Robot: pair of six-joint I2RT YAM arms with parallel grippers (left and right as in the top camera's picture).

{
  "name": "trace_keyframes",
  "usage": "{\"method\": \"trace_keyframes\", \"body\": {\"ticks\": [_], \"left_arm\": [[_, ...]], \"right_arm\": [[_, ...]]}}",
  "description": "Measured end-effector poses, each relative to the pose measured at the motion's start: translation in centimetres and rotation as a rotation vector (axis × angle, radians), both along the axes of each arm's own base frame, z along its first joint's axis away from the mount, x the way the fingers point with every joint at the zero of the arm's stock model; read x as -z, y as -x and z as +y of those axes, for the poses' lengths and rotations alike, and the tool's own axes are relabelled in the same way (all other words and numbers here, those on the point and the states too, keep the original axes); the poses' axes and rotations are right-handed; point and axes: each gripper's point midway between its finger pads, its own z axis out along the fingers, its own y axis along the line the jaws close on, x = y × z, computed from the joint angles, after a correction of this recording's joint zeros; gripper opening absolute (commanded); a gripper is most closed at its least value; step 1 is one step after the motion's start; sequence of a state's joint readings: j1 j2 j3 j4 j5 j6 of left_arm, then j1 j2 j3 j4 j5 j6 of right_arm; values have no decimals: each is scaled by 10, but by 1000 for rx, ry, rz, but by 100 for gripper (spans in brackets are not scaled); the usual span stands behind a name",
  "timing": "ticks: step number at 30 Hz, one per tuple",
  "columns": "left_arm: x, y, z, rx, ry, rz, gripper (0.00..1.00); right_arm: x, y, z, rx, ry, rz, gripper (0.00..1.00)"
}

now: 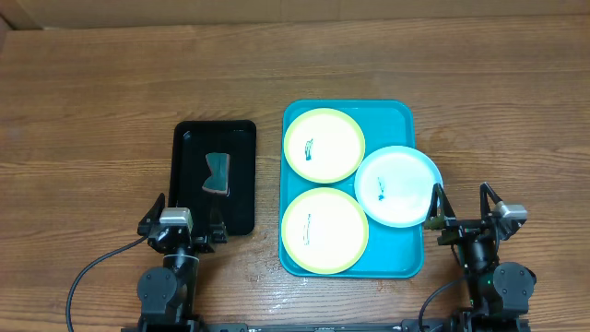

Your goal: Clean dirty plates on tray and stack at the side

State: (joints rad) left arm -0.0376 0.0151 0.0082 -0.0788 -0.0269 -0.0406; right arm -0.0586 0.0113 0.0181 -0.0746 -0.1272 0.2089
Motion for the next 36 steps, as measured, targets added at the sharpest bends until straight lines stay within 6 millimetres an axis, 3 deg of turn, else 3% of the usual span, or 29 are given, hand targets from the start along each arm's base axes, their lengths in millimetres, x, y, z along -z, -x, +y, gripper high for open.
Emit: {"method": "trace_keyframes", "body": {"ticks": [36], "left_arm": [[0, 0, -1, 7, 1, 0, 100]], "right_arm": [[-1, 1, 5, -32, 0, -3, 100]]}}
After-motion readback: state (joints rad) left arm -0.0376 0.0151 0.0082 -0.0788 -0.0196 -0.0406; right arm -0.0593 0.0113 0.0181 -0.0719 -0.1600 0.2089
